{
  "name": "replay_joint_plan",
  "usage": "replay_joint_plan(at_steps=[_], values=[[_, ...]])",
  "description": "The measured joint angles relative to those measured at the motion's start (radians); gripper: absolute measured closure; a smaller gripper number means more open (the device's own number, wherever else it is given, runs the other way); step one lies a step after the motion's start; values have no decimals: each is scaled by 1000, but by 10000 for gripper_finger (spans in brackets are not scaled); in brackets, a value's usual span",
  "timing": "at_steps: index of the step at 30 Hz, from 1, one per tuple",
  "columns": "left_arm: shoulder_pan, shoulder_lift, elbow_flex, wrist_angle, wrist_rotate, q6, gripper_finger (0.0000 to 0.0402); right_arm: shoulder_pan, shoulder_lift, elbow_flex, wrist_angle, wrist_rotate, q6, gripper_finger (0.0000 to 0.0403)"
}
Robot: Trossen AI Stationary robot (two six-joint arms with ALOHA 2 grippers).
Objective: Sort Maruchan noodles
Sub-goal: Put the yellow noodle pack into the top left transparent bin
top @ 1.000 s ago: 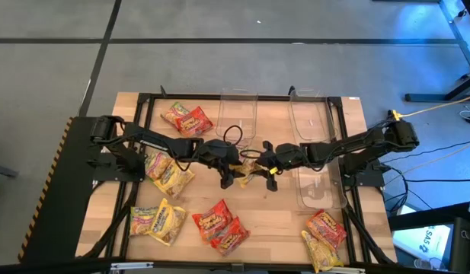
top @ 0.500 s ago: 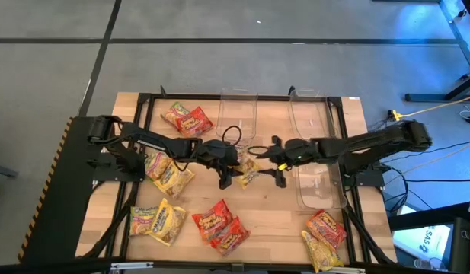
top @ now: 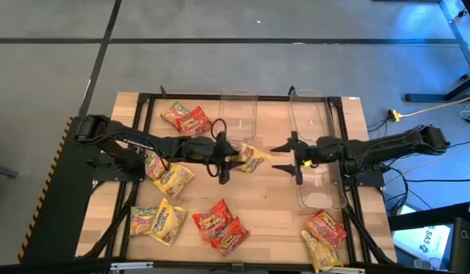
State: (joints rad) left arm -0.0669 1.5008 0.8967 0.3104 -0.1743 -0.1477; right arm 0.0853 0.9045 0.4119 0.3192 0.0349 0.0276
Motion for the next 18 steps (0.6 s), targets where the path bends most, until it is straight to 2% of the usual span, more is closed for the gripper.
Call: replay_joint_plan(at_steps=[2,6,11,14,18], values=[[0,1,-19,84,-27,22,272,0,10,-23,76,0,15,155],[0,2,-62,261,-58,68,273,0,10,-31,102,0,25,155],[0,2,-109,446,-57,99,273,0,16,-31,192,-4,47,155],[0,2,-126,465,-75,107,273,0,29,-31,250,-1,51,150],[1,2,-127,489,-80,118,273,0,66,-4,273,31,100,113]])
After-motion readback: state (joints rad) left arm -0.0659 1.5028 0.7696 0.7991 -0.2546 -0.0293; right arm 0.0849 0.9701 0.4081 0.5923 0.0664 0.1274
